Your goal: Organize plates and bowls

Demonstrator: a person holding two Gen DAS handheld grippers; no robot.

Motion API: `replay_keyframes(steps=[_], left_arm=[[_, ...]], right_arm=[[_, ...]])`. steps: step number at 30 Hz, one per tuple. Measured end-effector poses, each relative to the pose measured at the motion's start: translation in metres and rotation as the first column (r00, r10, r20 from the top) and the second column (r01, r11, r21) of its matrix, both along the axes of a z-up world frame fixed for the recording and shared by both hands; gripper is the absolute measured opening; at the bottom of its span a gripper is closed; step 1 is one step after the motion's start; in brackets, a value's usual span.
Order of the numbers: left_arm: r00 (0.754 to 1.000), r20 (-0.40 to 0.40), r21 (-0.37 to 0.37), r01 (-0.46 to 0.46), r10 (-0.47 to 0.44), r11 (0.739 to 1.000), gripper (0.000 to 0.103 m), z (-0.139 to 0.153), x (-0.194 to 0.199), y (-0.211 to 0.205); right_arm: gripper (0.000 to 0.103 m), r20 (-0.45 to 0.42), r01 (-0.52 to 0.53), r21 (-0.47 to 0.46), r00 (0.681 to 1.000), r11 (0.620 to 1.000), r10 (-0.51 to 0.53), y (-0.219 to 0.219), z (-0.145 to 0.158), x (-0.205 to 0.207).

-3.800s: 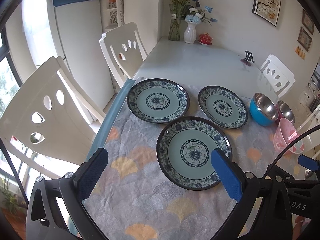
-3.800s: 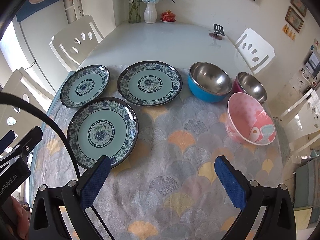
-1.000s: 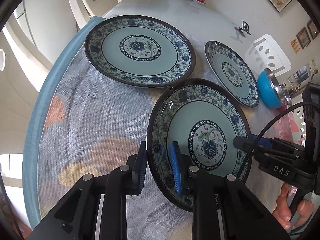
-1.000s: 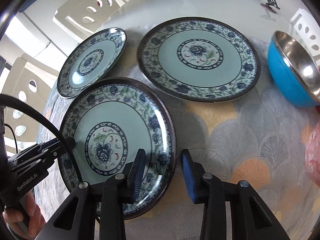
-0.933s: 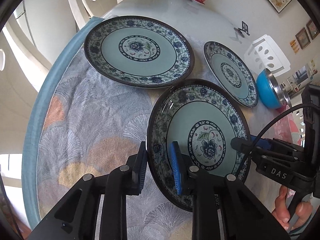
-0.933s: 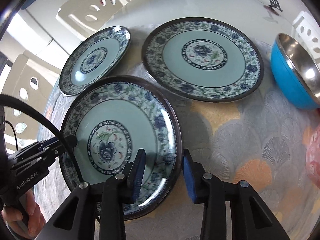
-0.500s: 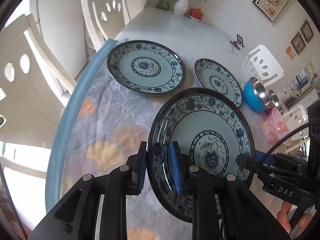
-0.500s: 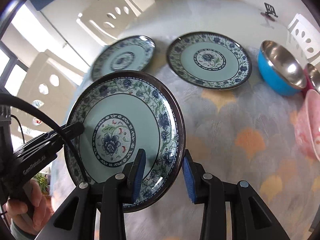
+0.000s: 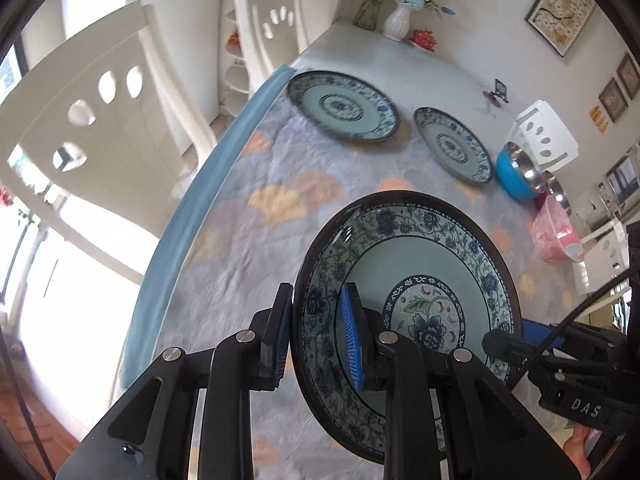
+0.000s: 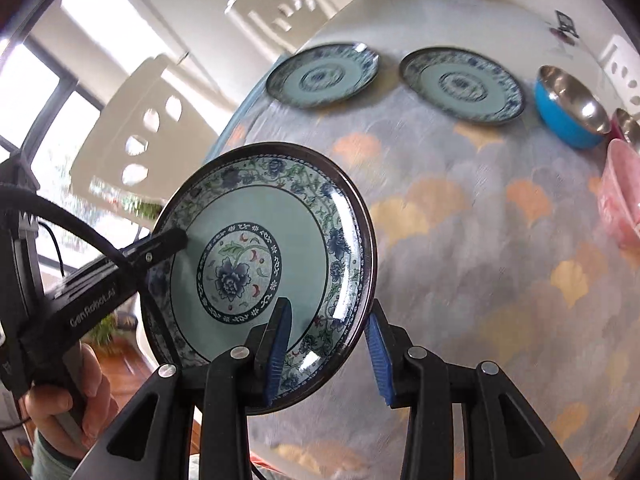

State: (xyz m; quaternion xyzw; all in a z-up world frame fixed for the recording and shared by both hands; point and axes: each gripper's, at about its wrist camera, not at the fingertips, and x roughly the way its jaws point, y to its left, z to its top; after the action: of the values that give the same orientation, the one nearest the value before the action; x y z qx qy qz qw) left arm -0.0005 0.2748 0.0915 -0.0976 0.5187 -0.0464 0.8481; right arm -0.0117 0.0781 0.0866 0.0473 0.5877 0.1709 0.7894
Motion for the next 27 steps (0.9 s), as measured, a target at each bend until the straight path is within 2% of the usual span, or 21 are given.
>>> replay_keyframes(steps=[3, 7, 12, 15, 20, 27], left_arm=[[0.999, -0.039, 0.002, -0.029, 0.029, 1.000, 0.020, -0.017, -0.014, 0.006], [0.996, -0.077, -0.001, -0.043, 0.042, 0.999, 0.020, -0.037, -0.029, 0.011], [0.996, -0.068, 0.029, -0.052, 0.054, 0.998, 0.020, -0.049, -0.046, 0.009], [0.994, -0.079, -0.005, -0.077, 0.076, 0.997, 0.020, -0.062, -0.048, 0.014], [0.993, -0.022, 0.043, -0.113, 0.114, 0.993, 0.023, -0.049, -0.059, 0.018], [0.988, -0.001, 0.003, -0.151, 0.151, 0.988, 0.023, -0.028, -0.085, 0.029]], right_arm=[[0.037, -0.041, -0.026, -0.002, 0.999, 1.000, 0.026, 0.008, -0.019, -0.009], [0.037, -0.125, -0.008, 0.034, 0.992, 0.999, 0.013, 0.007, -0.046, -0.017], [0.037, -0.118, -0.037, -0.016, 0.992, 0.999, 0.035, 0.016, -0.055, -0.030], [0.037, -0.122, -0.015, -0.007, 0.992, 1.000, 0.014, 0.012, -0.064, -0.033], [0.037, -0.102, 0.061, -0.015, 0.993, 0.998, -0.062, -0.014, -0.058, -0.036], [0.037, -0.069, 0.143, 0.012, 0.987, 0.990, -0.142, -0.047, -0.037, -0.060]])
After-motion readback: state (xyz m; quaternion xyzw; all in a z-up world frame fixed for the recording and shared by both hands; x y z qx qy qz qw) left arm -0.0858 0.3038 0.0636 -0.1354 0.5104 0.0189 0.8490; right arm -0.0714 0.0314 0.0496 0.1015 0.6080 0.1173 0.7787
